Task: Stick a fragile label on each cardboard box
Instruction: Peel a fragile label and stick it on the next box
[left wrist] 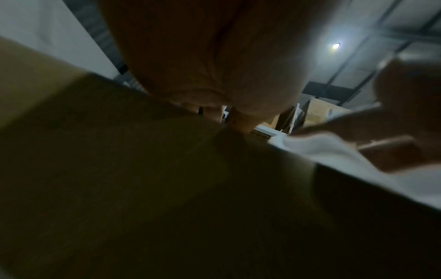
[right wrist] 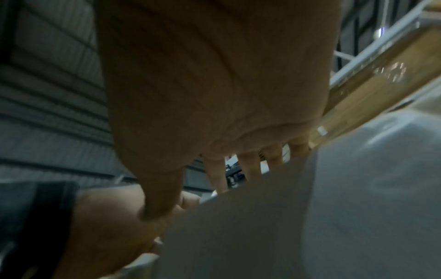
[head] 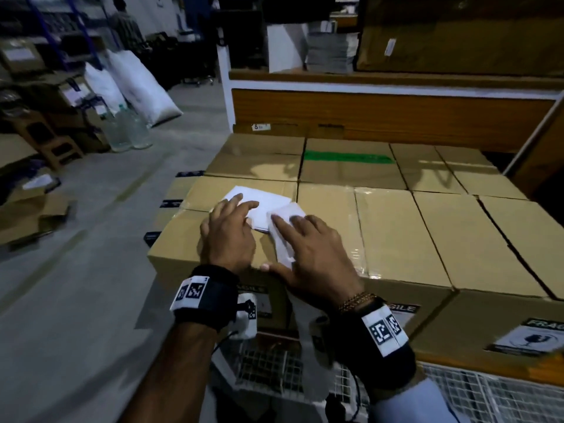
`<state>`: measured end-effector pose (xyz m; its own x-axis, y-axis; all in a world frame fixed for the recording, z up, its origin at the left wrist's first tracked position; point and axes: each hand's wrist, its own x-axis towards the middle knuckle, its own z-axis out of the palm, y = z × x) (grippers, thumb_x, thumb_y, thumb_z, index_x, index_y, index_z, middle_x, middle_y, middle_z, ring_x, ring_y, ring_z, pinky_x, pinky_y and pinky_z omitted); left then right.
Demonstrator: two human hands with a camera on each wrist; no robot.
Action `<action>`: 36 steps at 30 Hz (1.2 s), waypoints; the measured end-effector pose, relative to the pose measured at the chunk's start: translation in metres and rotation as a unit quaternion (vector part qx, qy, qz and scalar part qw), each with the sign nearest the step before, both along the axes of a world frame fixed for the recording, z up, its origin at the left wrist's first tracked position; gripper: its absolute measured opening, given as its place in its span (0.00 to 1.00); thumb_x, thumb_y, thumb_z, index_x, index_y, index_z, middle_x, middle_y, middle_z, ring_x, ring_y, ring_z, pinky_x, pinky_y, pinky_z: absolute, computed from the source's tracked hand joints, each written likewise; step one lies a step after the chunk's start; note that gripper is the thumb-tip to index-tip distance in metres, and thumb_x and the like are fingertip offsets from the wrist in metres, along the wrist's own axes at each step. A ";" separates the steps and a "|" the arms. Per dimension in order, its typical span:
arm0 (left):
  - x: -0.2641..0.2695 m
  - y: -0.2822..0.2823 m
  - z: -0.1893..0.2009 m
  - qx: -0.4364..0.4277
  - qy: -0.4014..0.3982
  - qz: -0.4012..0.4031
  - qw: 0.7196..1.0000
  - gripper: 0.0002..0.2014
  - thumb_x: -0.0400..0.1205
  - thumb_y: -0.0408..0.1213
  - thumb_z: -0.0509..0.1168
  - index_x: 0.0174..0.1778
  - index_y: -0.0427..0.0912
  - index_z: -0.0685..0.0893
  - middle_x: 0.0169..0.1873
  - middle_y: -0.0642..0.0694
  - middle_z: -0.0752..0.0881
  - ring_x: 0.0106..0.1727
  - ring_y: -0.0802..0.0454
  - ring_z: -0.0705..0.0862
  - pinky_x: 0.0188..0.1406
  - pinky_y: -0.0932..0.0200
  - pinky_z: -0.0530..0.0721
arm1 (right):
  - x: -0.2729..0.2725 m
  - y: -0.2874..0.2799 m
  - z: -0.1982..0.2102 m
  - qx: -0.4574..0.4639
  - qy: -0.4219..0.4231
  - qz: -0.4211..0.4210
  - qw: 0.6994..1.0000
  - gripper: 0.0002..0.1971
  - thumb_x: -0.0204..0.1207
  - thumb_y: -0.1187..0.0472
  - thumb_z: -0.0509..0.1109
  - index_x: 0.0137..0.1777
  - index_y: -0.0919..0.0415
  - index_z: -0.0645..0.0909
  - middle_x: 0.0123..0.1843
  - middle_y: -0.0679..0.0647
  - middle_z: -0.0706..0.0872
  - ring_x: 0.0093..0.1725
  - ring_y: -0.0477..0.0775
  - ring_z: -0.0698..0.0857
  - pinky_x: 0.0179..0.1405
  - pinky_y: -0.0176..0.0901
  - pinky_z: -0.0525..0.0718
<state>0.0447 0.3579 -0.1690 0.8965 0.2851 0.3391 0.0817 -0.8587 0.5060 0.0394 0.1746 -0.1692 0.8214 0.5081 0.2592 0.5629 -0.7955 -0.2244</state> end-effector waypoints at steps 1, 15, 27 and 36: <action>0.004 0.002 0.001 -0.001 0.021 -0.017 1.000 0.21 0.89 0.35 0.61 0.77 0.57 0.80 0.85 0.53 0.70 0.87 0.50 0.62 0.84 0.43 0.55 | -0.001 0.000 0.000 -0.015 0.004 -0.020 1.000 0.43 0.76 0.21 0.50 0.84 0.46 0.73 0.78 0.56 0.78 0.79 0.65 0.72 0.73 0.62 0.74; 0.030 0.014 -0.016 0.026 0.066 -0.074 0.995 0.34 0.79 0.64 0.68 0.78 0.48 0.81 0.81 0.40 0.75 0.82 0.42 0.71 0.81 0.39 0.68 | -0.003 -0.002 0.007 -0.019 -0.060 -0.183 0.981 0.32 0.78 0.24 0.57 0.51 0.53 0.85 0.54 0.50 0.89 0.62 0.57 0.83 0.65 0.59 0.76; 0.022 0.016 0.033 -0.136 -0.149 -0.025 0.979 0.13 0.89 0.51 0.65 0.56 0.48 0.90 0.45 0.50 0.89 0.42 0.54 0.86 0.34 0.59 0.88 | -0.001 -0.020 0.027 -0.035 -0.020 -0.198 0.979 0.12 0.82 0.49 0.68 0.63 0.46 0.86 0.55 0.47 0.90 0.61 0.56 0.84 0.66 0.56 0.77; 0.033 0.044 0.056 -0.280 -0.205 0.025 0.938 0.13 0.89 0.49 0.65 0.54 0.43 0.89 0.50 0.44 0.91 0.45 0.45 0.91 0.24 0.72 0.83 | 0.001 -0.047 0.035 -0.045 -0.028 -0.246 0.968 0.13 0.81 0.49 0.67 0.61 0.45 0.89 0.59 0.47 0.90 0.64 0.56 0.83 0.70 0.58 0.73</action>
